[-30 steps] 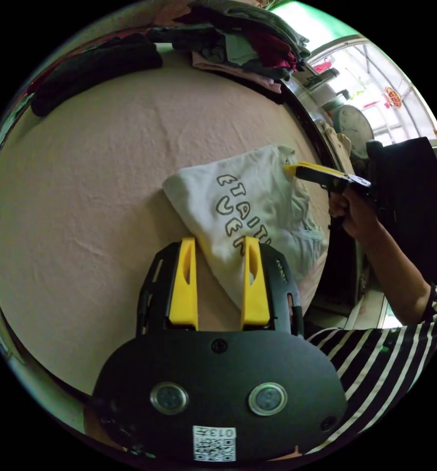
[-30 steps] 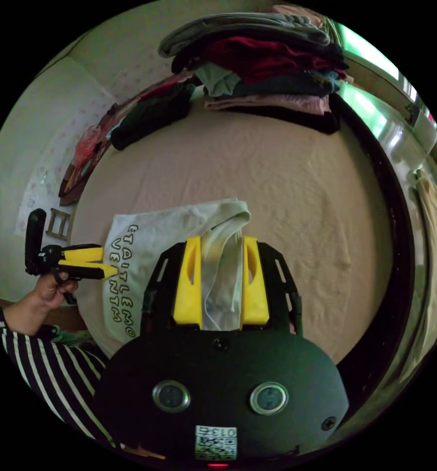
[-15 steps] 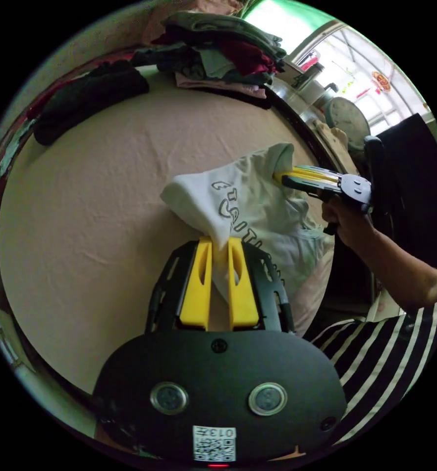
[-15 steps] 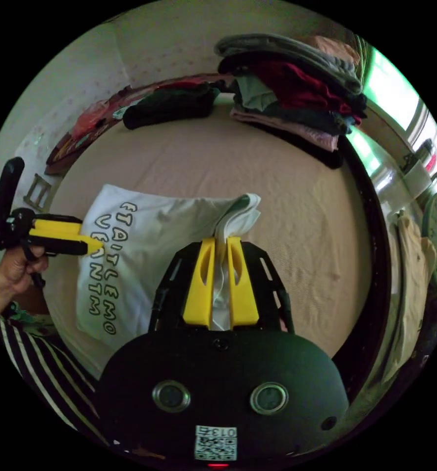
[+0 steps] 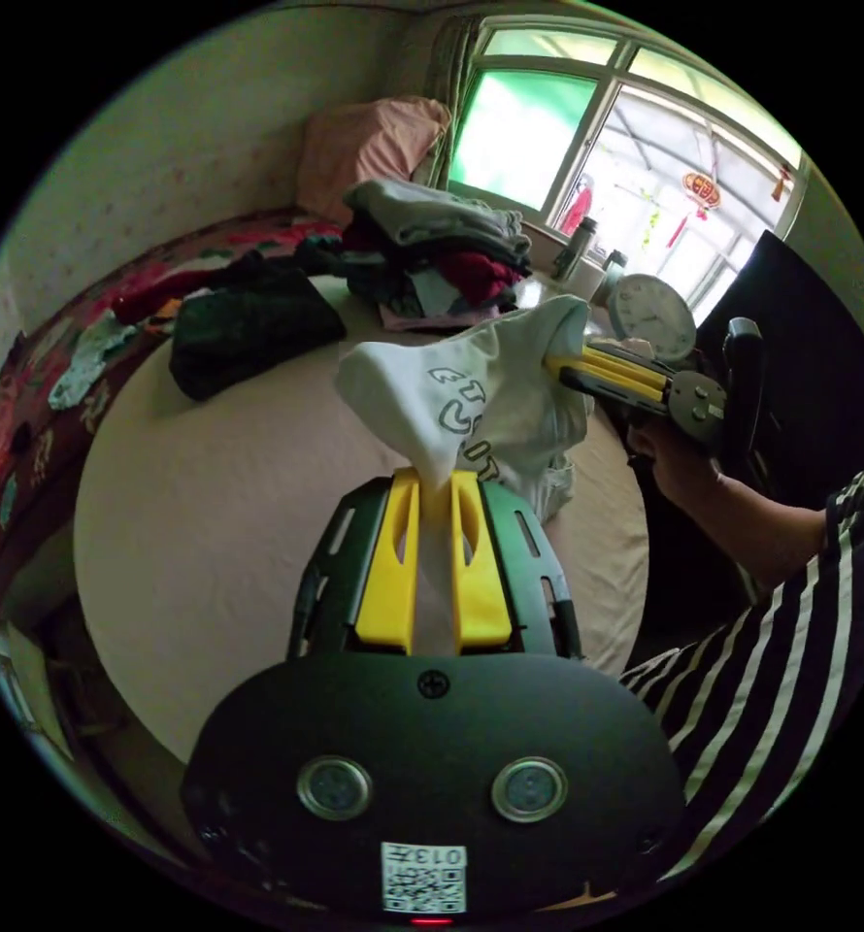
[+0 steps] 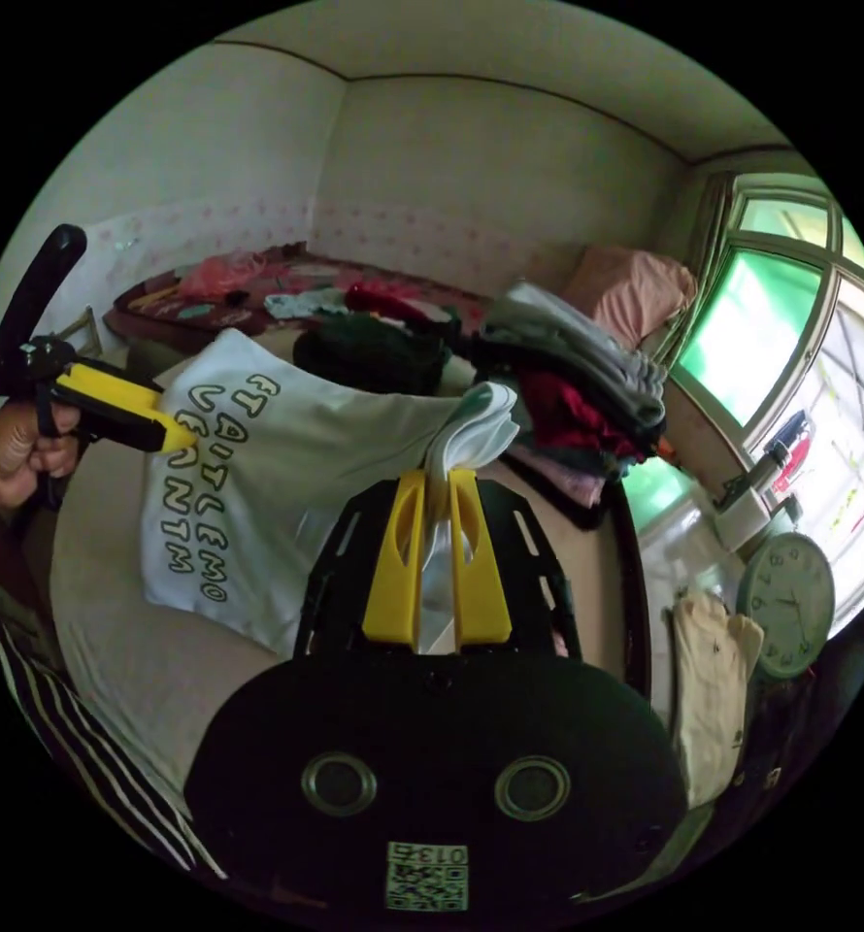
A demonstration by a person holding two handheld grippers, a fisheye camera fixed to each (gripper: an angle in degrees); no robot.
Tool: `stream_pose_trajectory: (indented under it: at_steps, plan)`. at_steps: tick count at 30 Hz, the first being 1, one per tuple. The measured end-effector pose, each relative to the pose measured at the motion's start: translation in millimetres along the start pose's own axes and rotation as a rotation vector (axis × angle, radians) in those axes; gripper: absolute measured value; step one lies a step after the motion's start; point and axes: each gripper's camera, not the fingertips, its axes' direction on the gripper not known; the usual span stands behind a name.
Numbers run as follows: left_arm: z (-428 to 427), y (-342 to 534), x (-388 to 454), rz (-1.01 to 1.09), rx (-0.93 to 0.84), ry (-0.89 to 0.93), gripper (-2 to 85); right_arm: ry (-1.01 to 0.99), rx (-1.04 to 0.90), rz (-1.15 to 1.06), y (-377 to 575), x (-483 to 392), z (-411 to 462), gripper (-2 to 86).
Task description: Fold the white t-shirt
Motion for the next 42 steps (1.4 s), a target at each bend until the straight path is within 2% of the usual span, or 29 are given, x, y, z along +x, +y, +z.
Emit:
stream_pose_trajectory:
  at_steps: [8, 13, 18, 22, 24, 27, 31, 37, 42]
  plan:
    - [-9, -90, -116, 0.035, 0.081, -0.032, 5.8, 0.025, 0.133, -0.037, -147, -12, 60, 3.2]
    - [32, -177, -208, 0.052, 0.048, -0.131, 5.9, 0.034, 0.123, -0.068, -246, -16, 137, 3.5]
    - [103, -232, -262, 0.053, -0.040, -0.206, 6.1, 0.111, -0.036, -0.149, -312, -27, 247, 4.0]
    - [179, -245, -270, 0.081, -0.174, -0.259, 6.5, 0.133, -0.199, -0.212, -321, -35, 309, 4.4]
    - [193, -243, -268, 0.061, -0.138, -0.259, 6.6, 0.177, -0.304, -0.257, -310, -42, 345, 4.9]
    - [210, -240, -254, 0.086, -0.114, -0.303, 6.7, 0.178, -0.336, -0.233, -290, -43, 371, 5.9]
    - [228, -224, -226, 0.144, -0.036, -0.426, 7.0, 0.226, -0.310, -0.261, -274, -50, 376, 6.5]
    - [222, -233, -233, 0.002, -0.068, -0.371, 9.8, 0.197, -0.253, -0.139, -263, -17, 345, 15.7]
    - [175, -199, -246, -0.241, 0.125, -0.486, 9.7, 0.283, 0.076, -0.190, -235, -3, 248, 15.1]
